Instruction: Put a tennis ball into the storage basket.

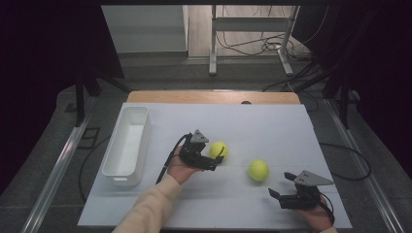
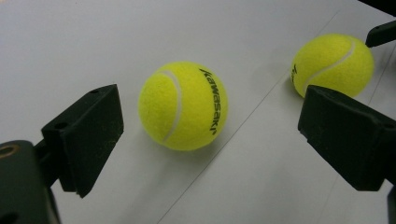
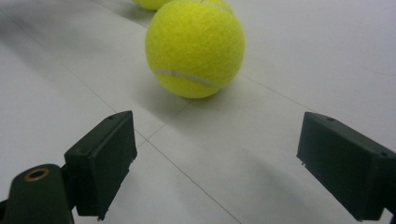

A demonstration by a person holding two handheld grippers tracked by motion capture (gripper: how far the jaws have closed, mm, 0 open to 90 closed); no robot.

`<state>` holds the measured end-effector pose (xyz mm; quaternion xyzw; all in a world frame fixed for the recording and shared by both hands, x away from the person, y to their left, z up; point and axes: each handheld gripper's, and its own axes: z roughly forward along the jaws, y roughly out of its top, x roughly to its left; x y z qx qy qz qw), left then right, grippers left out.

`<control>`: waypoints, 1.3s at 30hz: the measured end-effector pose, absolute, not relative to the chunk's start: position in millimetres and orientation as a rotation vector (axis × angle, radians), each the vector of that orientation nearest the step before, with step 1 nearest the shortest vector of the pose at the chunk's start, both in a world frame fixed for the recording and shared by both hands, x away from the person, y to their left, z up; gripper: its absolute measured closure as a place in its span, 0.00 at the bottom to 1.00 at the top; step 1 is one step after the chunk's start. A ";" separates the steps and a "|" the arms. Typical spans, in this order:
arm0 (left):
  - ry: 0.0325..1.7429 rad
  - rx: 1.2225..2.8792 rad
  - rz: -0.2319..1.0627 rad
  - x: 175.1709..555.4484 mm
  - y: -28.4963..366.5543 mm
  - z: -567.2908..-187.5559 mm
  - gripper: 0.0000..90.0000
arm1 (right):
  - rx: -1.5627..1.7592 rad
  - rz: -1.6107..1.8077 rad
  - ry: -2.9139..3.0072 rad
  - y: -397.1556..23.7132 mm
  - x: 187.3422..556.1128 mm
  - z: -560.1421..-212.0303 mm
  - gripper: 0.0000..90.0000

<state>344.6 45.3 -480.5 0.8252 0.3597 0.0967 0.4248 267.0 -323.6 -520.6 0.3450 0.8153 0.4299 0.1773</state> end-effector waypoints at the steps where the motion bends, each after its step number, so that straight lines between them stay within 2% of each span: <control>1: 0.901 2.067 0.242 346.2 44.6 -481.1 0.08 | 0.980 1.217 2.308 -323.7 267.1 -520.6 0.14; 39: 0.989 2.155 0.189 389.8 16.2 -512.4 0.07 | 0.988 1.211 2.316 -323.5 268.2 -521.7 0.14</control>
